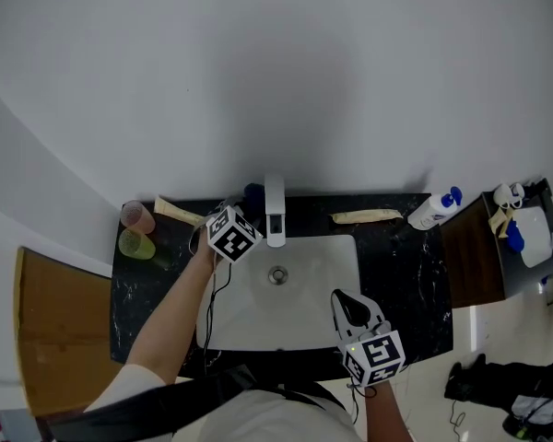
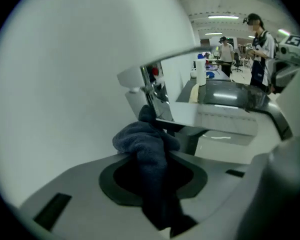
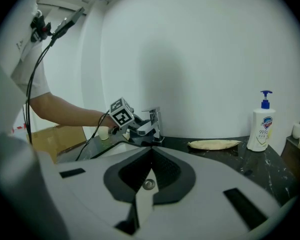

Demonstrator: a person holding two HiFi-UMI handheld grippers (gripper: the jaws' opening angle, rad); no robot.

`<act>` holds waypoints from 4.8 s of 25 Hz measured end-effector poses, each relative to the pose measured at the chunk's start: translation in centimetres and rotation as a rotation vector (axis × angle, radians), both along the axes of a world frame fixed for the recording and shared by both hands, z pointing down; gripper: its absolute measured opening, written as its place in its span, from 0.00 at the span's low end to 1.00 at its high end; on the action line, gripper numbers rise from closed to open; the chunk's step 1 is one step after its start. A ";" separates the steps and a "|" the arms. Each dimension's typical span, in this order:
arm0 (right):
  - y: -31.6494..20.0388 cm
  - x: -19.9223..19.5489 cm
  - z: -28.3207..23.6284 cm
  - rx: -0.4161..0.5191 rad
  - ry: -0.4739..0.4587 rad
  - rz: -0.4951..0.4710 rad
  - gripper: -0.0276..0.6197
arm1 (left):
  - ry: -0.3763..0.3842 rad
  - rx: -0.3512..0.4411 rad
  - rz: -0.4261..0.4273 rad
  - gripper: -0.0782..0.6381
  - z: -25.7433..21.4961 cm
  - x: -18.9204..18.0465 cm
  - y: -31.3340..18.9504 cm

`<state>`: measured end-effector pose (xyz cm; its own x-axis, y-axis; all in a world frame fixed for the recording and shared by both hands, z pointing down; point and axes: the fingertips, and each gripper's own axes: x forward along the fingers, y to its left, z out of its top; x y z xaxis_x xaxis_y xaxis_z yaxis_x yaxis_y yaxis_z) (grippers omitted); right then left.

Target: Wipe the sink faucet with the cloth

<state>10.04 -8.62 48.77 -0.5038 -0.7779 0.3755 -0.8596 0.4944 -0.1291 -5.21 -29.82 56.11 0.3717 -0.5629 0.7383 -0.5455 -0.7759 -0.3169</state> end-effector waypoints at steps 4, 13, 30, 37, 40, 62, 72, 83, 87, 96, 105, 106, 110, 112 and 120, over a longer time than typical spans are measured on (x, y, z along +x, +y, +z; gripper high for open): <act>-0.4 -0.3 -0.1 0.005 -0.006 -0.007 0.05 | -0.072 0.175 0.135 0.27 -5.0 0.2 -0.3; -0.3 -1.0 0.4 -0.009 -0.005 -0.018 0.05 | -0.200 0.122 0.212 0.27 0.3 0.7 0.8; -0.5 -2.4 0.2 -0.006 -0.002 -0.036 0.05 | -0.246 0.240 0.325 0.27 -2.8 1.0 1.0; 0.2 -2.4 0.7 -0.020 0.007 -0.026 0.05 | -0.352 0.146 0.390 0.27 2.6 0.9 1.1; 0.3 -2.5 0.4 -0.012 0.007 -0.026 0.05 | -0.360 0.136 0.408 0.27 2.9 0.9 1.6; 1.8 -1.4 0.7 -0.024 0.024 0.012 0.05 | -0.314 0.119 0.461 0.27 3.3 2.0 3.3; 2.6 -1.3 0.4 -0.017 0.020 0.008 0.05 | 0.179 0.169 0.181 0.27 0.7 3.8 7.4; 3.9 -0.9 1.3 -0.034 0.022 0.014 0.05 | 0.366 0.193 0.016 0.27 -0.7 3.9 12.9; 3.9 -1.4 1.1 -0.029 0.022 0.008 0.05 | 0.383 0.156 -0.043 0.27 0.2 4.1 11.1; 4.1 -2.0 1.2 -0.033 0.036 -0.011 0.05 | 0.307 0.224 -0.101 0.27 0.3 3.1 4.8; 4.8 -1.8 1.4 -0.037 0.035 -0.021 0.05 | 0.388 0.216 -0.140 0.27 -0.9 2.8 8.2; 4.8 -1.9 1.3 -0.035 0.033 -0.025 0.05 | 0.394 0.218 -0.149 0.27 -1.0 2.6 8.9; 4.2 -2.5 0.9 -0.024 0.026 -0.042 0.05 | 0.423 0.221 -0.159 0.27 -1.7 2.3 11.4; 3.9 -2.7 0.8 -0.021 0.025 -0.050 0.05 | 0.434 0.215 -0.173 0.27 -1.7 2.4 11.8; 3.7 -2.0 0.9 -0.025 0.033 -0.032 0.05 | 0.371 0.237 -0.203 0.27 -0.7 1.9 6.1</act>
<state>8.03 -4.87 49.69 -0.5152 -0.7517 0.4117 -0.8475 0.5186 -0.1135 -3.28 -23.72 55.43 0.4509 -0.7880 0.4193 -0.7883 -0.5719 -0.2271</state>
